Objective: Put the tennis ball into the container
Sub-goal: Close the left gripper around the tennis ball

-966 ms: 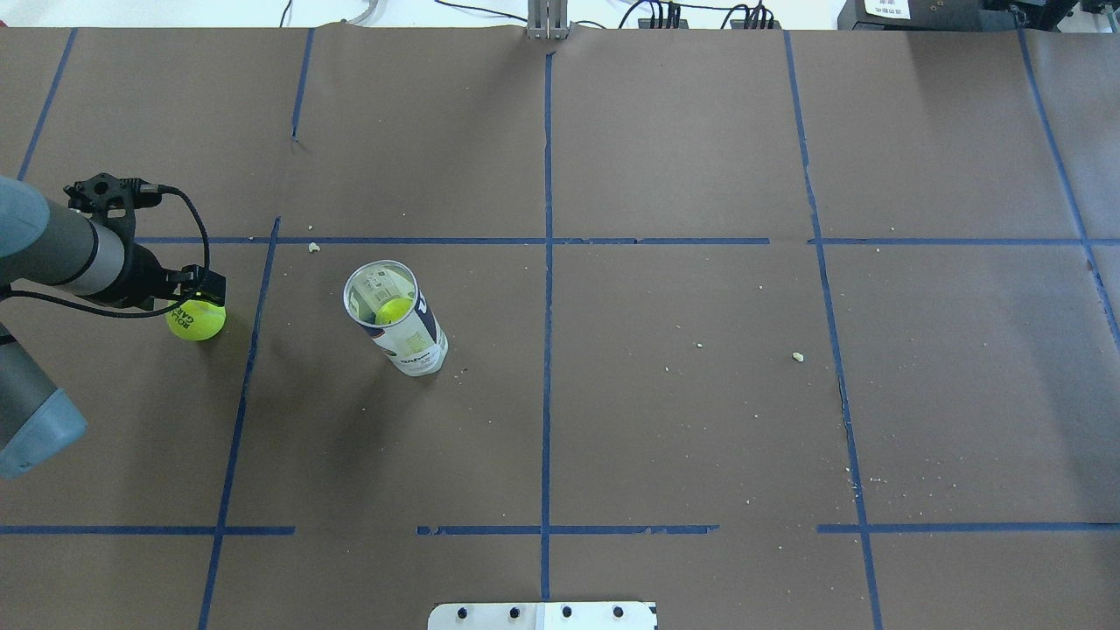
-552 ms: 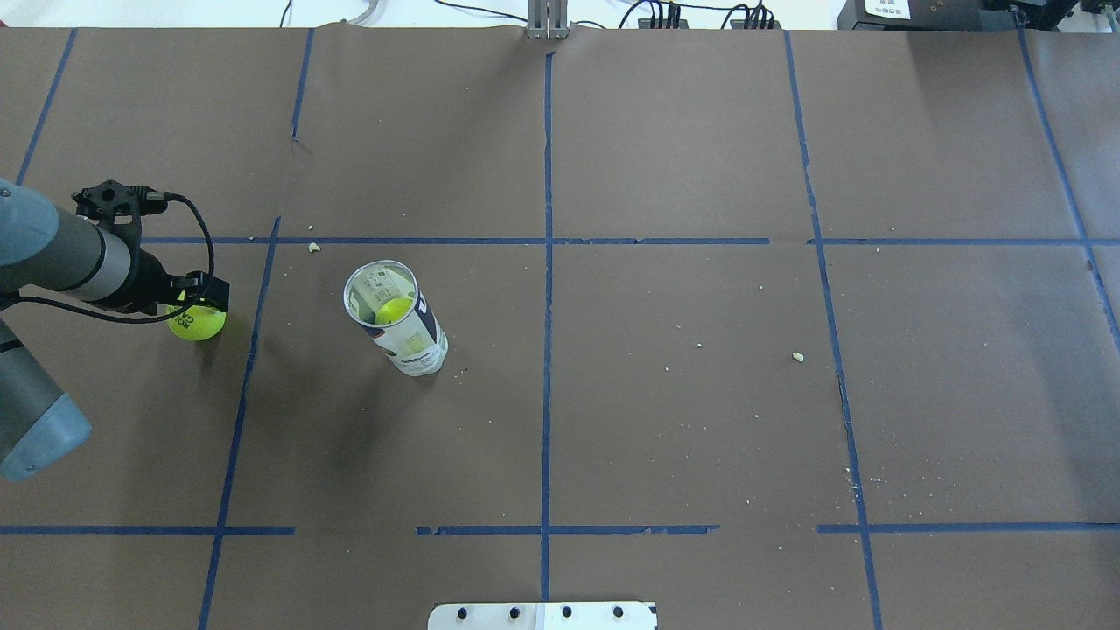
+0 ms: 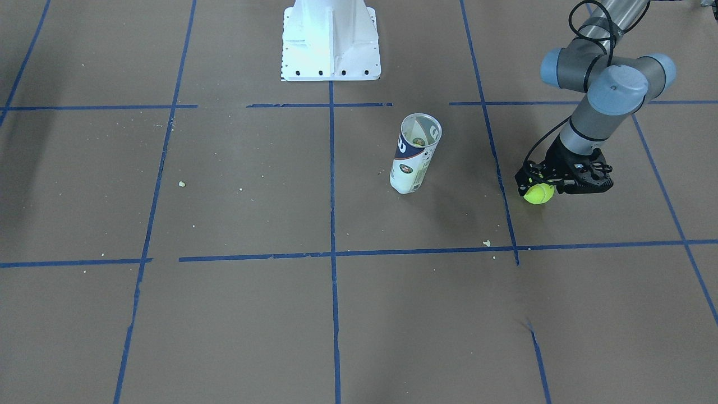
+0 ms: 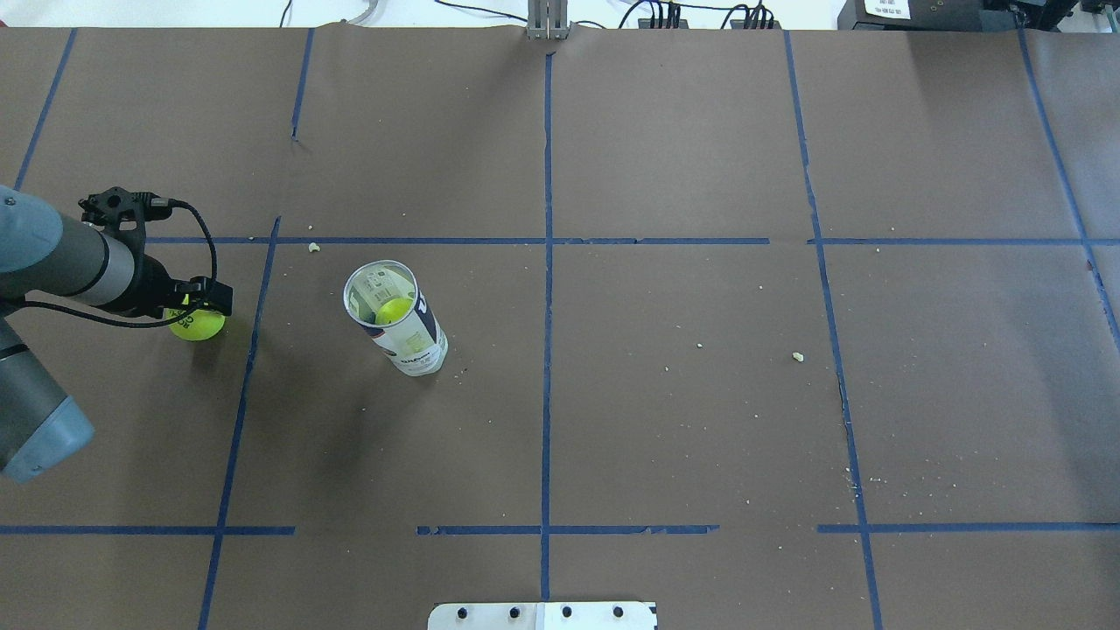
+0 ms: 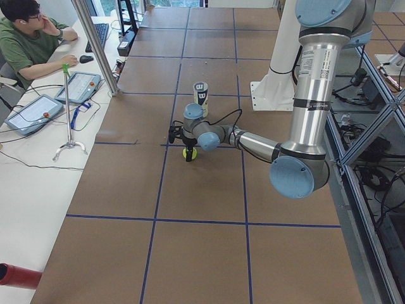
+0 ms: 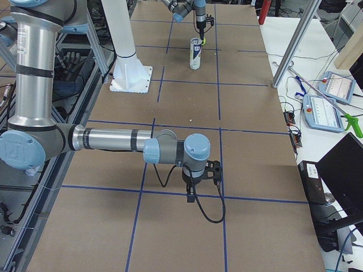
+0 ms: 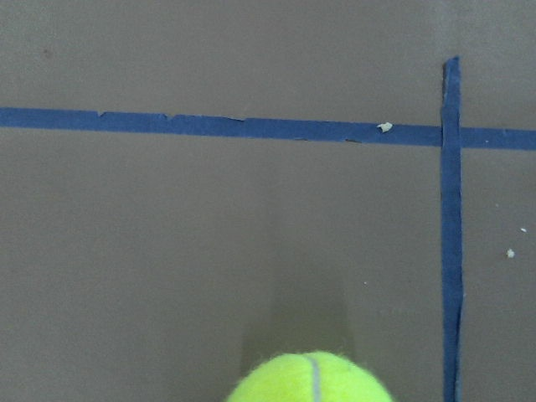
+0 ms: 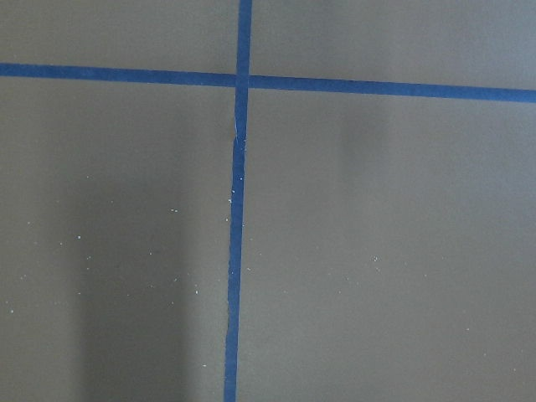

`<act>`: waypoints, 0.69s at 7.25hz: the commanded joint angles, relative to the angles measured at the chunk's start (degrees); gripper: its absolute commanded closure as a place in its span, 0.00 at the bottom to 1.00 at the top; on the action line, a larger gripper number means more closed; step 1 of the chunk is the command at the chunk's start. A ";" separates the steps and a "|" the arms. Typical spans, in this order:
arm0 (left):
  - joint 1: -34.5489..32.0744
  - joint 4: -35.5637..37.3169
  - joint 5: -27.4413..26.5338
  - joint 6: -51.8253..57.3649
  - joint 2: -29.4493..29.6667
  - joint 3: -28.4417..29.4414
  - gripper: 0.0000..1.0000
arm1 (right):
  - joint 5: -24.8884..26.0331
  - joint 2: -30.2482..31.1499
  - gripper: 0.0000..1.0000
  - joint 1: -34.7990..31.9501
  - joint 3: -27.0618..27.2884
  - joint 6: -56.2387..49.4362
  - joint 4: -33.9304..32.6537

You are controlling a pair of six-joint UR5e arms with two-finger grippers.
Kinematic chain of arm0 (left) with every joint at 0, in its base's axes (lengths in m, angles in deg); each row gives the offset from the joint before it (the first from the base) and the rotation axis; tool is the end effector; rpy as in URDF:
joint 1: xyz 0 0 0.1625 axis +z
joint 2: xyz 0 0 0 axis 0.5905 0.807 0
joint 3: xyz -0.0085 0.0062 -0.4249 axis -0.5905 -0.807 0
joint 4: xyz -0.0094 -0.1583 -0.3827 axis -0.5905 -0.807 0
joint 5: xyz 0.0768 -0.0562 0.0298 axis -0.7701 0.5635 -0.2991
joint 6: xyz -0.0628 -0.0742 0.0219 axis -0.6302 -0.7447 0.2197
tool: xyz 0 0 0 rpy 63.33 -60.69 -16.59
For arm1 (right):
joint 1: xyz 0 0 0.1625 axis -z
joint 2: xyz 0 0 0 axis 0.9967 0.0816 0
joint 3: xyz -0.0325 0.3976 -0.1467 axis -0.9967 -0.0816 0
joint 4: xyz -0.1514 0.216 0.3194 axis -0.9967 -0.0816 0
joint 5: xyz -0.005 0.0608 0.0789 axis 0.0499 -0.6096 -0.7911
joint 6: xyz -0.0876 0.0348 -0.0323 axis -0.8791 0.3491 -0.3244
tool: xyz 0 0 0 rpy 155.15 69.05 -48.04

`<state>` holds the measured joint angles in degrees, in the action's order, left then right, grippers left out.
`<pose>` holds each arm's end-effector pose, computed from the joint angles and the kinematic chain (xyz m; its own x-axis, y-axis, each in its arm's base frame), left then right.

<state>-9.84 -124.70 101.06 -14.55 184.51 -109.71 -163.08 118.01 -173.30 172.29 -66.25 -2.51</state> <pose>0.3245 -0.4692 0.5084 0.6853 -0.0356 -0.7274 0.1320 0.9883 0.0759 0.0525 -0.4356 0.6613 0.7537 -0.0267 0.6566 0.0398 0.9992 -0.0050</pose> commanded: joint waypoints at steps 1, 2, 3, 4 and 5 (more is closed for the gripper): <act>0.41 0.05 0.06 -0.02 -0.04 0.02 0.00 | 0.00 0.00 0.00 0.00 -0.02 0.00 -0.06; 1.02 0.05 0.06 -0.11 -0.04 0.11 0.00 | 0.00 -0.08 0.00 0.00 -0.02 0.00 0.02; 1.29 -0.03 0.06 -0.11 0.05 0.37 0.00 | 0.00 0.00 0.00 0.00 0.07 0.00 -0.06; 1.29 -0.03 0.06 -0.02 0.05 0.38 0.00 | 0.00 -0.08 0.00 0.00 -0.02 0.00 -0.07; 1.29 -0.03 0.06 -0.02 0.05 0.29 0.20 | 0.00 -0.08 0.00 0.00 -0.02 0.00 -0.07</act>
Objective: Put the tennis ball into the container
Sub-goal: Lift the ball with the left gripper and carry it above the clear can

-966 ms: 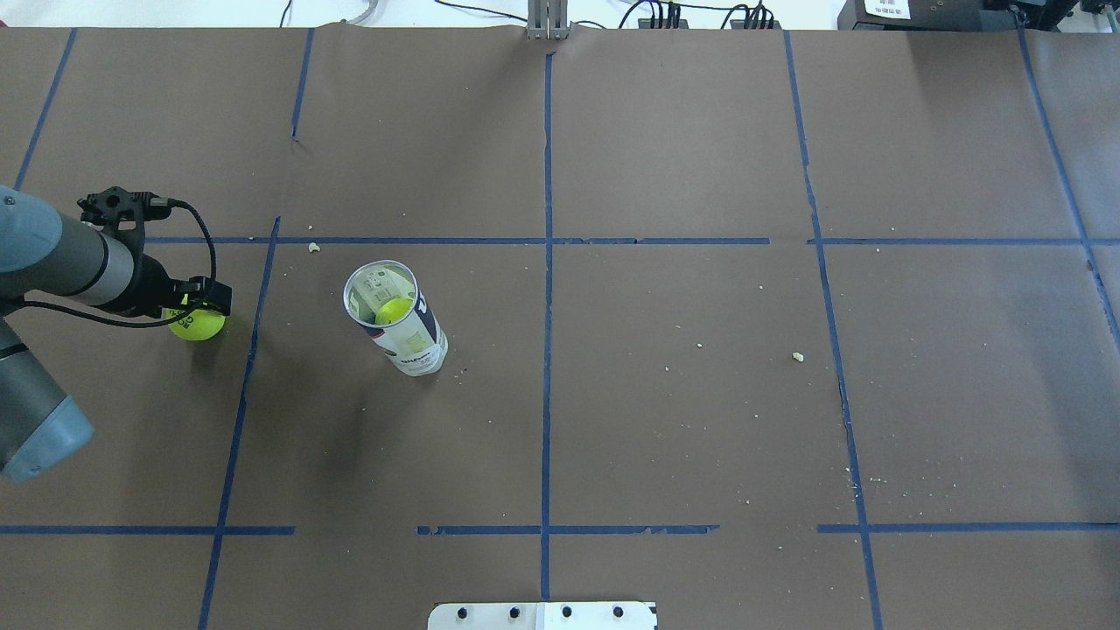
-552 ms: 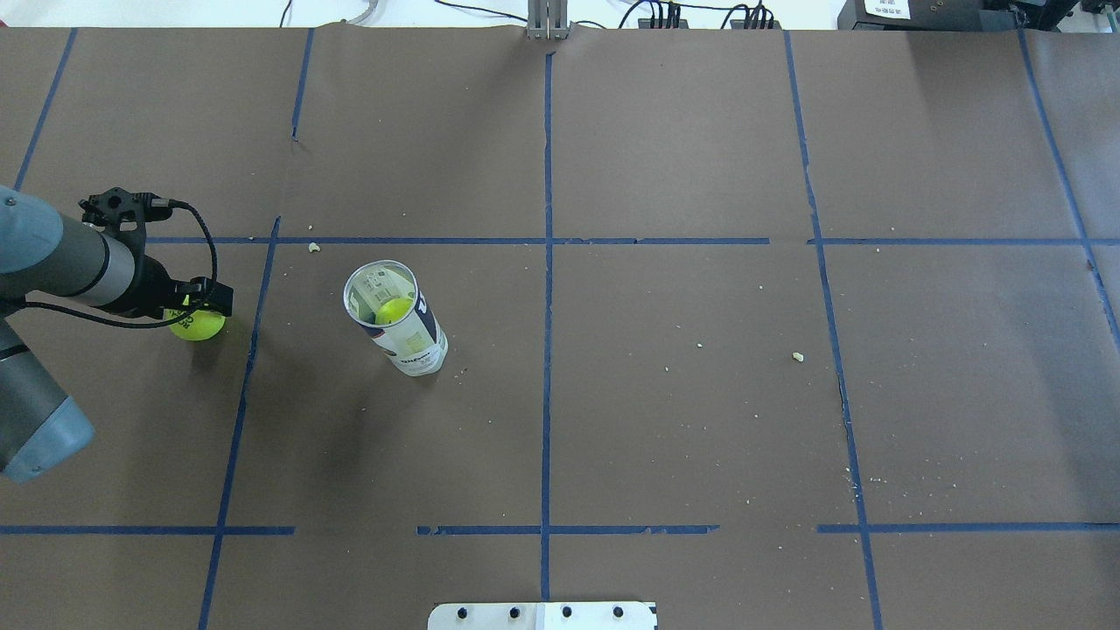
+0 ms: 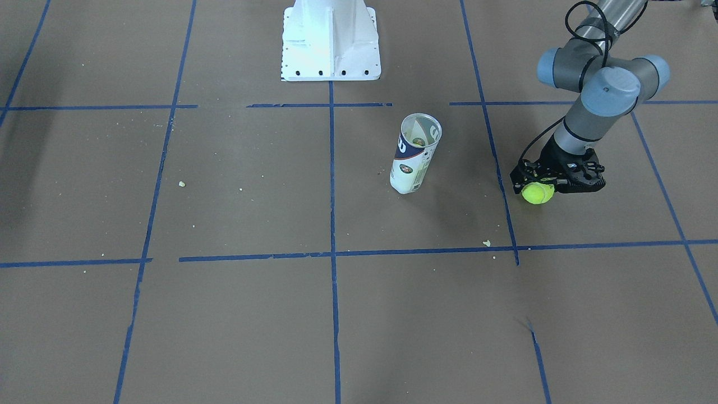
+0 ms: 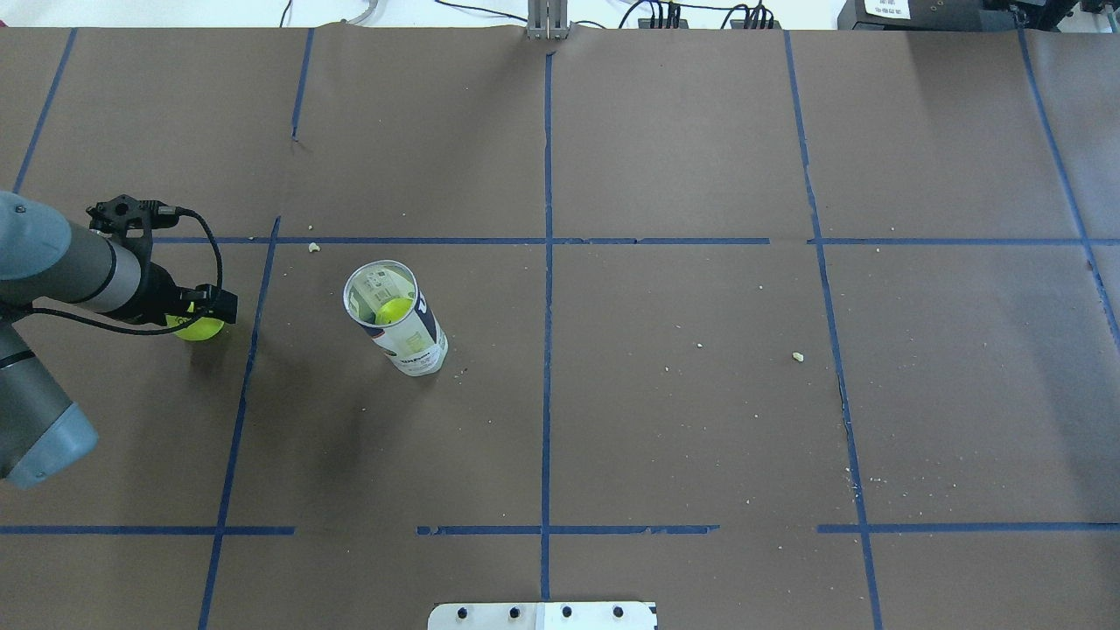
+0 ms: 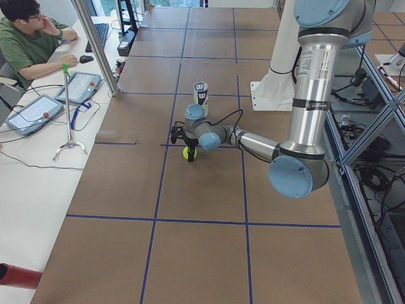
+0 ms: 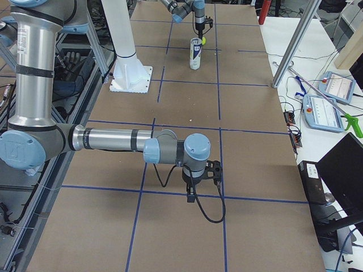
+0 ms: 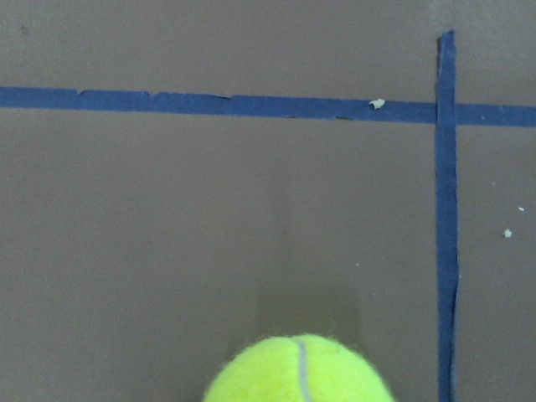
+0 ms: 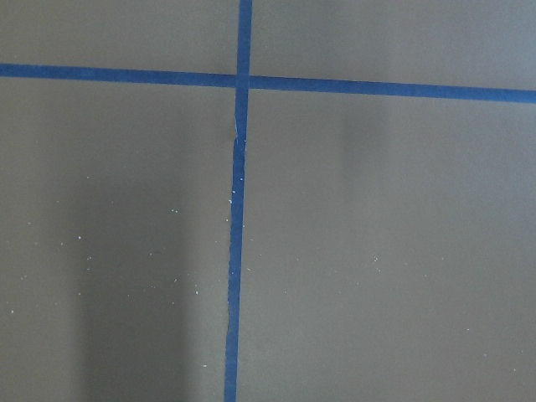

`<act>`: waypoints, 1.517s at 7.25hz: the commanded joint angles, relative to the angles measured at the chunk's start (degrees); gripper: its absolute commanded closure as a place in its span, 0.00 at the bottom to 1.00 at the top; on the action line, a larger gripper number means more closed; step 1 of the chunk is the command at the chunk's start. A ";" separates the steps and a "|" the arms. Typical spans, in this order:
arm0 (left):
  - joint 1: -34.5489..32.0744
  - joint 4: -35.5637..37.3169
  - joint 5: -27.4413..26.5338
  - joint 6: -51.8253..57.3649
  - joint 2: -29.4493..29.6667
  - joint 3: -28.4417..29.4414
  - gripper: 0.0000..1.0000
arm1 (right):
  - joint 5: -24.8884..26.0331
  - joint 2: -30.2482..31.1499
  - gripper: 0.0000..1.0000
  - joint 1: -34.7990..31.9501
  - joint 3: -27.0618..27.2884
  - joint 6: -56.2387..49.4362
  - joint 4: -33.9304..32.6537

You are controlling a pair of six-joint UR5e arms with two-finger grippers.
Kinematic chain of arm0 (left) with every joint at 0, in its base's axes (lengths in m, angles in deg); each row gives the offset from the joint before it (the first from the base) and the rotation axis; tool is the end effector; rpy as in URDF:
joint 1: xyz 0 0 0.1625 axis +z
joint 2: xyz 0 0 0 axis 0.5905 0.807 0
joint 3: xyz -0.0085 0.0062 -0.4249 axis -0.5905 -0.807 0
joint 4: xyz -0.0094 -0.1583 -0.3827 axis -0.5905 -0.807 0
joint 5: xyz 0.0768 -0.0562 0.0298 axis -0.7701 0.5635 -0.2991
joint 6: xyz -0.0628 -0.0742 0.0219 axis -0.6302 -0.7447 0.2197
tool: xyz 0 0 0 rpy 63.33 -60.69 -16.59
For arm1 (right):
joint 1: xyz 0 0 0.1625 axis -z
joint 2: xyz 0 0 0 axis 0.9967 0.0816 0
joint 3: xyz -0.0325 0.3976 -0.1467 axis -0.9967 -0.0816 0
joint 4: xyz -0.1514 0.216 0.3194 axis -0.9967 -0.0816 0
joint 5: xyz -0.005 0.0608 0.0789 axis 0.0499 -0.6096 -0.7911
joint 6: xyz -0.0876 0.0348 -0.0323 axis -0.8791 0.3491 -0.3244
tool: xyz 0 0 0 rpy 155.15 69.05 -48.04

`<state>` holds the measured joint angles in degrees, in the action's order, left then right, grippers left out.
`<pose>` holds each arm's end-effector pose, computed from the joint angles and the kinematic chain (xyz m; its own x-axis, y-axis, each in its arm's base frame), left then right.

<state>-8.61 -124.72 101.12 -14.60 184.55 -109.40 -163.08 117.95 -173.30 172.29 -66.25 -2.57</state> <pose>0.3350 -0.4625 0.5108 0.6877 -0.0239 -0.7256 0.1105 0.9913 0.0720 0.0525 -0.4360 0.6610 0.7537 -0.0267 0.6566 0.0398 0.9992 -0.0050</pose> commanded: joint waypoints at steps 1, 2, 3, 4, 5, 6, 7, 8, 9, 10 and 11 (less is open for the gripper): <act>0.06 -0.01 0.00 0.03 0.01 -0.03 0.57 | 0.00 -0.03 0.00 0.00 -0.02 0.00 -0.01; 0.06 0.16 0.17 0.03 0.01 -0.81 0.81 | 0.00 0.06 0.00 0.00 0.06 0.00 -0.01; -0.29 0.86 0.18 -0.06 -0.25 -3.43 0.83 | 0.00 -0.03 0.00 0.00 -0.02 0.00 -0.01; -0.55 1.39 0.09 -0.06 -0.95 -6.15 0.83 | 0.00 0.06 0.00 0.00 -0.02 0.00 0.08; -0.73 5.40 0.09 -0.06 -1.48 -10.09 0.83 | 0.00 -0.03 0.00 0.00 -0.02 0.00 0.08; -0.90 12.22 0.09 0.03 -1.48 -15.96 0.83 | 0.00 0.06 0.00 0.00 -0.02 0.00 0.08; -0.99 17.34 0.09 0.12 -1.40 -21.07 0.83 | 0.00 -0.03 0.00 0.00 -0.02 0.00 0.08; -3.17 21.65 0.18 0.12 -0.79 -25.03 0.82 | 0.00 0.06 0.00 0.00 -0.02 0.00 0.08; -4.84 26.05 1.92 0.12 0.09 -28.73 0.83 | 0.00 -0.03 0.00 0.00 -0.02 0.00 0.08; -5.90 30.44 3.15 -0.06 3.49 -29.90 0.82 | 0.00 0.06 0.00 0.00 -0.02 0.00 0.08; -5.83 35.97 3.16 -0.23 8.49 -29.56 0.82 | 0.00 0.06 0.00 0.00 -0.02 0.00 -0.01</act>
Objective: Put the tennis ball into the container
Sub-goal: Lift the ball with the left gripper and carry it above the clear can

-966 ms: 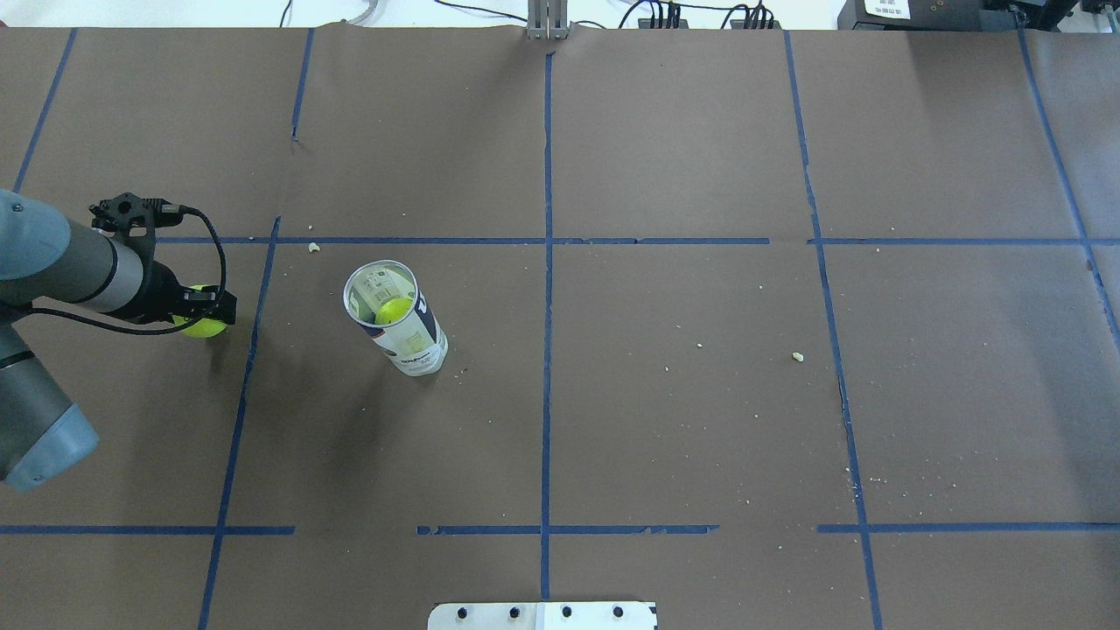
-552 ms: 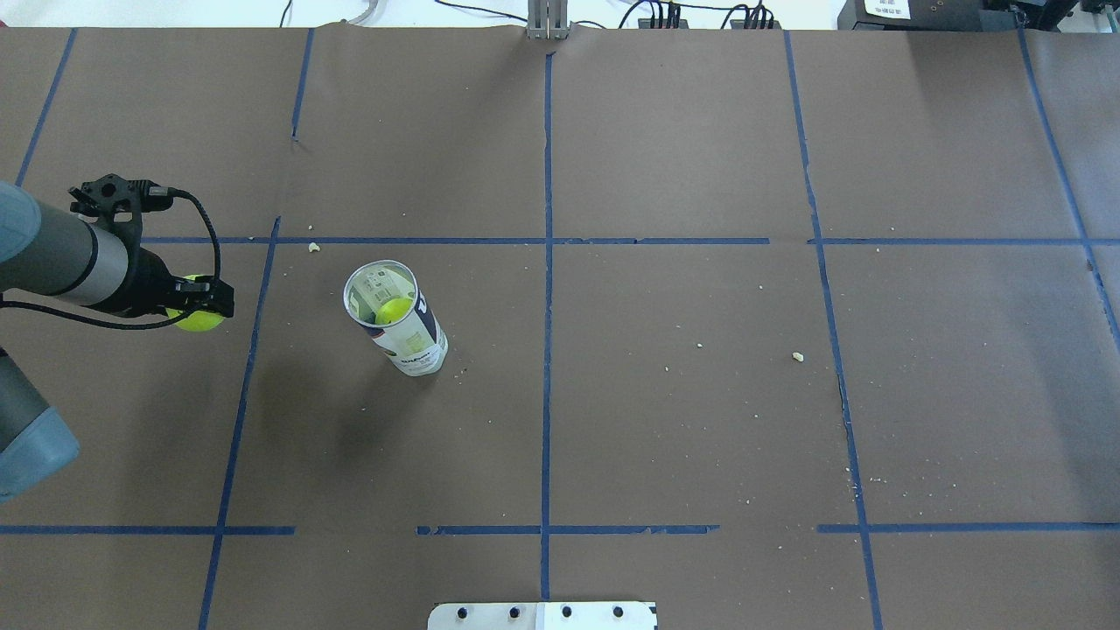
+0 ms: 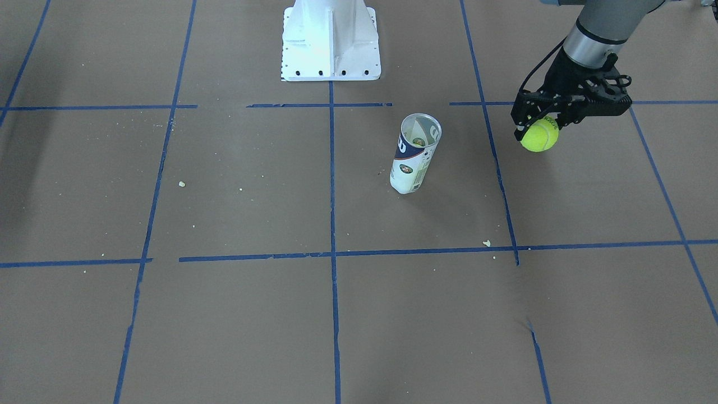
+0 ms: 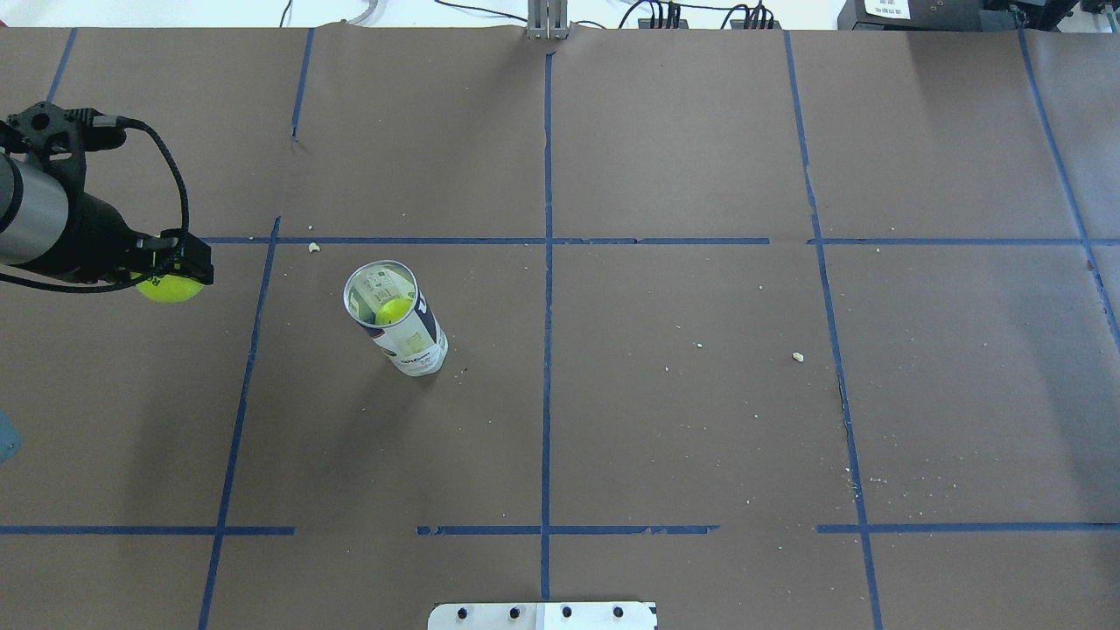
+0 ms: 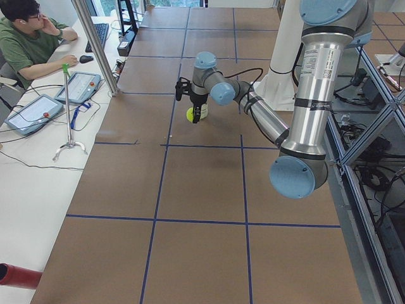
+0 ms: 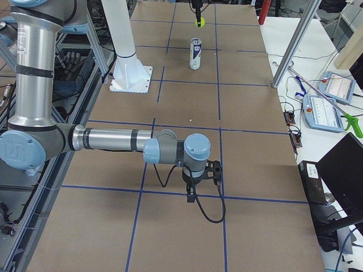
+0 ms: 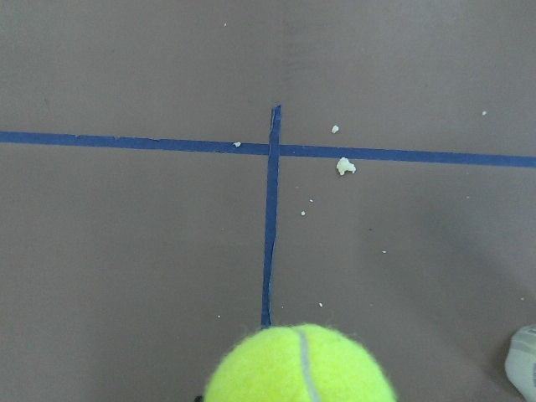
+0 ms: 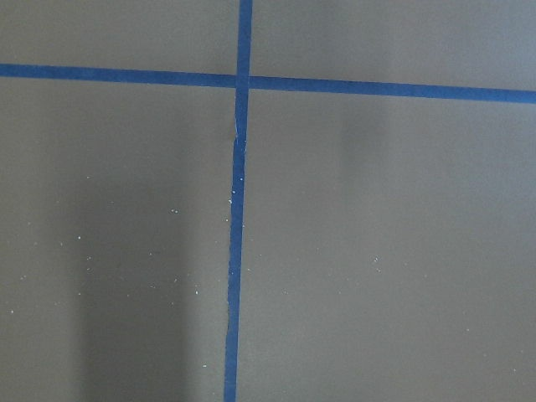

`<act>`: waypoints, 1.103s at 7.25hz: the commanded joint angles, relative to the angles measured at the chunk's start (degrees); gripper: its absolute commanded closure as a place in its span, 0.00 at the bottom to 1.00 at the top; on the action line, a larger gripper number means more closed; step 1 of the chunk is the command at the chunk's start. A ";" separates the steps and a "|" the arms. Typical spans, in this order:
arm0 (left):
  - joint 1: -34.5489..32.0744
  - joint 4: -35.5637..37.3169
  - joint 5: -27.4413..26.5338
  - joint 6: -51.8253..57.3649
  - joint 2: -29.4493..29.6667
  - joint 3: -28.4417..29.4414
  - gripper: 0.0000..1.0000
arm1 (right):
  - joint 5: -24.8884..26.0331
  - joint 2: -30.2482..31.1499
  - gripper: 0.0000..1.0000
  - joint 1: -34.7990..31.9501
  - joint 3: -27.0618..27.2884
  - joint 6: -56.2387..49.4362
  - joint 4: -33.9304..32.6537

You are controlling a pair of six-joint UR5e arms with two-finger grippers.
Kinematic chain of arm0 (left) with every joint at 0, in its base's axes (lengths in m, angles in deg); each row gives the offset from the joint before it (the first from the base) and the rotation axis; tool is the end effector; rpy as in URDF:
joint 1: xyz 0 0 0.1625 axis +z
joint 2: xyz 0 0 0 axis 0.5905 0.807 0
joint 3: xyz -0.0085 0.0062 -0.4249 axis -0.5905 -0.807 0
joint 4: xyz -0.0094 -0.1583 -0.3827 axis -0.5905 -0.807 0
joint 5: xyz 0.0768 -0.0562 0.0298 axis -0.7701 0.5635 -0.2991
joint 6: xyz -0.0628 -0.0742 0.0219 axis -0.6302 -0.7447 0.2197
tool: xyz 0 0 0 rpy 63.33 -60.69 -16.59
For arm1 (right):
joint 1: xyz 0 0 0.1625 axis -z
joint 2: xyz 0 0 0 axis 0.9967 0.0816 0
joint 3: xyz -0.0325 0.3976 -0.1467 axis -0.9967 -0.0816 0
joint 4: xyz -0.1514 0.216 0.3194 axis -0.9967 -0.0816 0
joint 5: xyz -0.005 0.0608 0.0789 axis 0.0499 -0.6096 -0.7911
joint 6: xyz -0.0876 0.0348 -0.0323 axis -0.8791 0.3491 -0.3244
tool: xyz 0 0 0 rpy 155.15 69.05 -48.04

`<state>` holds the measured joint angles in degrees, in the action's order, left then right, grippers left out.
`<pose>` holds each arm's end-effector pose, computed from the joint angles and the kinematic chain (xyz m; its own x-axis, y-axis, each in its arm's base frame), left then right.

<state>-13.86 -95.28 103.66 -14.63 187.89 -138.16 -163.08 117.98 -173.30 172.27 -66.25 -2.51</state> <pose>0.2452 -0.4300 0.3072 0.6438 -0.0565 -0.7631 0.1757 0.9815 0.0756 0.0525 -0.4358 0.6612 0.7537 -0.0268 0.6566 0.0398 0.9992 -0.0048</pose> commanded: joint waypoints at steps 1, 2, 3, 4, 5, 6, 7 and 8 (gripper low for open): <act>-0.23 11.55 0.63 -2.20 10.07 -0.36 0.82 | 0.00 -0.06 0.00 0.00 0.00 0.00 -0.07; 0.04 12.21 0.63 -6.05 12.90 -0.01 0.82 | 0.00 0.03 0.00 0.00 0.00 0.00 0.02; 1.52 12.21 0.63 -9.13 15.28 0.78 0.81 | 0.00 0.03 0.00 0.00 0.00 0.00 0.02; 3.62 12.21 0.63 -12.38 18.00 2.70 0.81 | 0.00 0.03 0.00 0.00 0.00 0.00 -0.07; 5.47 12.21 0.63 -15.20 20.11 4.37 0.81 | 0.00 0.03 0.00 0.00 0.09 0.00 -0.07; 6.97 12.30 0.54 -17.05 21.35 5.17 0.81 | 0.00 -0.06 0.00 0.00 0.00 0.00 0.02; 7.16 12.47 0.54 -17.25 22.24 5.62 0.81 | 0.00 0.03 0.00 0.00 0.00 0.00 0.02; 7.59 12.48 0.54 -17.95 22.59 5.62 0.80 | 0.00 0.03 0.00 0.00 0.09 0.00 -0.07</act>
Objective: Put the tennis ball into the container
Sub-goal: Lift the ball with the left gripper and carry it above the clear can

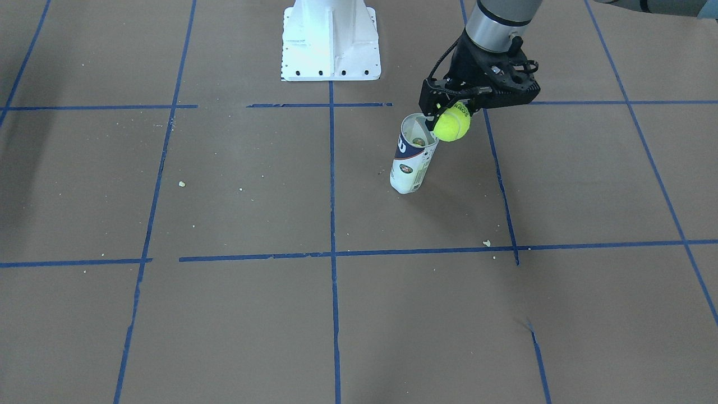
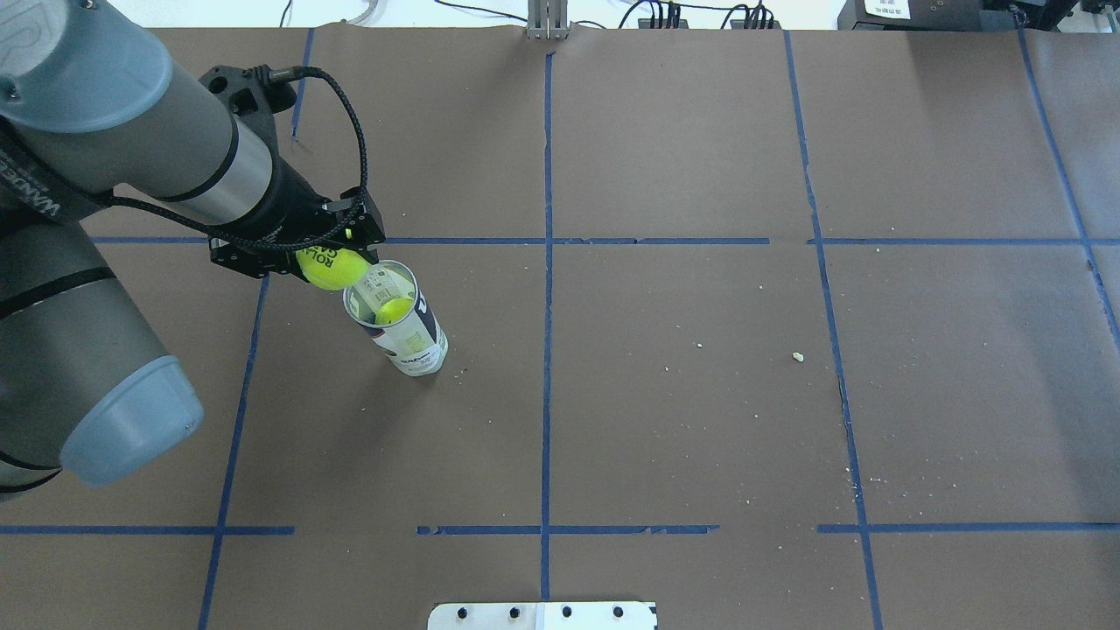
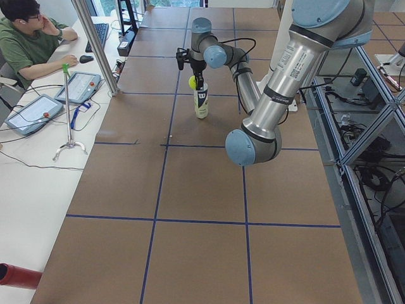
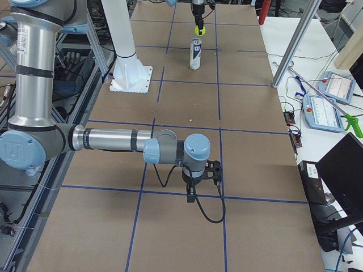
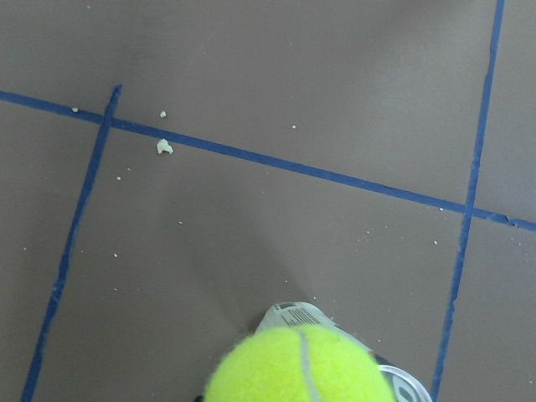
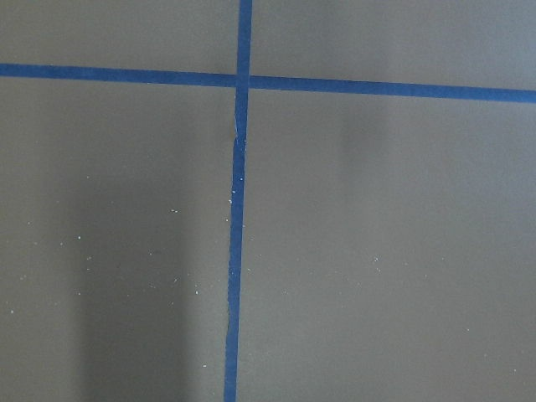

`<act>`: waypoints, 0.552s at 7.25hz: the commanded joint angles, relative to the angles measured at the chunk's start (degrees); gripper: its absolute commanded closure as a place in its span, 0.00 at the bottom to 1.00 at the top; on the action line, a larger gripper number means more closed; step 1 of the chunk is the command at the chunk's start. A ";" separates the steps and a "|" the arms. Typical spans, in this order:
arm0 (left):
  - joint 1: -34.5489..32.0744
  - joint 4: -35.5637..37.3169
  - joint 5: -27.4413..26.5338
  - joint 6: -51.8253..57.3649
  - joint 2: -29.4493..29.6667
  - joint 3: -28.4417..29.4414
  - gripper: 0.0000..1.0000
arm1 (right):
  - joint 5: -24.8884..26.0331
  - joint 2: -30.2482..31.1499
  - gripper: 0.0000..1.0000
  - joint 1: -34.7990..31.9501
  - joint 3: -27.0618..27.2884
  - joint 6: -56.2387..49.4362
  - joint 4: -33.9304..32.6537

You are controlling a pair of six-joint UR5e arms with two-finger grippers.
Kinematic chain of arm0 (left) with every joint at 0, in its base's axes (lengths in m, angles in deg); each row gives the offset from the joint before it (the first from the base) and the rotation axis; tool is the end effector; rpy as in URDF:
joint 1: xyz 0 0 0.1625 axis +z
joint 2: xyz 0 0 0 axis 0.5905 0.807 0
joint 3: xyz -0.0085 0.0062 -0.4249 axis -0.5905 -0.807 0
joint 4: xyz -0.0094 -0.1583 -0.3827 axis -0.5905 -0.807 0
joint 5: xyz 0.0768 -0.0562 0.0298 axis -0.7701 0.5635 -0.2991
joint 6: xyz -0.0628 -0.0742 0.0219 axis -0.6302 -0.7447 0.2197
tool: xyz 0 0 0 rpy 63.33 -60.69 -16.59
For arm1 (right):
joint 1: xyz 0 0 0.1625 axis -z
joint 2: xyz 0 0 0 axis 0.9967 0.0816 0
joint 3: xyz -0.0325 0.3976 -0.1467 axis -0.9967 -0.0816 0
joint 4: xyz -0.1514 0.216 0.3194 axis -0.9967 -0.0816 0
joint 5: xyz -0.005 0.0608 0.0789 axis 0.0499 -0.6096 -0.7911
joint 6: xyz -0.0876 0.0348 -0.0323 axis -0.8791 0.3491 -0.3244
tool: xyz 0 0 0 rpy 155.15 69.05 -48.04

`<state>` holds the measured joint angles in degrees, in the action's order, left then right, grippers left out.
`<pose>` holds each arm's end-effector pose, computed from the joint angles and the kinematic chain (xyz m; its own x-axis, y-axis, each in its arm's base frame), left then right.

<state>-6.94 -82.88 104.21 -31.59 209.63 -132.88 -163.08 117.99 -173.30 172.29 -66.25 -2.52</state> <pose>0.3406 -0.4387 0.1725 0.5596 -0.2321 -0.7956 0.2279 0.9661 -0.1216 0.0525 -0.4357 0.6612 0.7537 -0.0268 0.6566 0.0398 0.9992 -0.0048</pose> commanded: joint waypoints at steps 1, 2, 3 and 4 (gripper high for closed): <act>1.64 0.08 -0.10 -1.44 1.12 0.52 0.79 | 0.00 -0.06 0.00 0.00 -0.03 0.00 -0.06; 2.00 0.08 -0.10 -1.53 1.29 0.69 0.79 | 0.00 -0.07 0.00 0.00 -0.03 0.00 0.03; 2.00 0.08 -0.19 -1.53 1.64 1.04 0.77 | 0.00 0.02 0.00 0.00 0.06 0.00 -0.06; 2.00 0.08 -0.10 -1.53 2.00 1.31 0.73 | 0.00 -0.06 0.00 0.00 0.06 0.00 0.03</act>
<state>-5.03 -82.81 104.08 -33.07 211.22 -131.91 -163.08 117.96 -173.30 172.31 -66.25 -2.54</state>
